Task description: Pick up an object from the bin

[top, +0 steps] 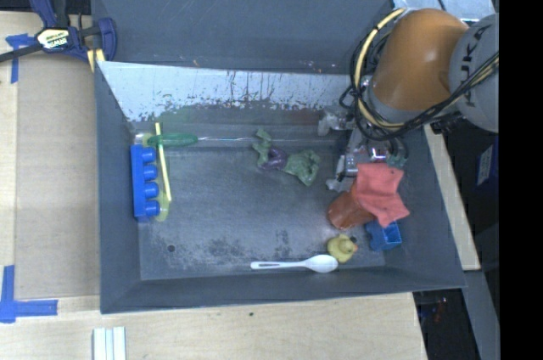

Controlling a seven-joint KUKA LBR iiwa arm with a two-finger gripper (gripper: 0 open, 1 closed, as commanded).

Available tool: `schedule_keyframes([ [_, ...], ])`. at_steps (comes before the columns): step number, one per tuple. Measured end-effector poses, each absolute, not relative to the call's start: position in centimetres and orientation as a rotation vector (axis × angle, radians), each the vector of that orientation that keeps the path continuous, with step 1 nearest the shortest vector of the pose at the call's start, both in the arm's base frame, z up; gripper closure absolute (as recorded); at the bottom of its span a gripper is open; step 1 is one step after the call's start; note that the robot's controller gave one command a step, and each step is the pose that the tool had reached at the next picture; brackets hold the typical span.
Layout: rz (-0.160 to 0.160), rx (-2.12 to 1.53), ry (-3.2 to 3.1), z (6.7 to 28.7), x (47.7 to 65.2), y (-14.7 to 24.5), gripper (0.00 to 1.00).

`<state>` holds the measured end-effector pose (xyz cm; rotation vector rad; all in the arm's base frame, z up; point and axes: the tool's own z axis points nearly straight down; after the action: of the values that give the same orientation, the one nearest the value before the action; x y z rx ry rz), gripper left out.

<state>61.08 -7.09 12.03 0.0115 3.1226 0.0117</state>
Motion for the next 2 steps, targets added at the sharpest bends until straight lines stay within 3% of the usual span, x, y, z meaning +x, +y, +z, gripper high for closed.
schedule_keyframes([
  [1, 0.01, 0.184, 3.118, 8.5, 61.2, -5.5, 0.0],
  [2, 0.003, 0.128, 3.108, 8.3, 62.1, -6.5, 1.0],
])
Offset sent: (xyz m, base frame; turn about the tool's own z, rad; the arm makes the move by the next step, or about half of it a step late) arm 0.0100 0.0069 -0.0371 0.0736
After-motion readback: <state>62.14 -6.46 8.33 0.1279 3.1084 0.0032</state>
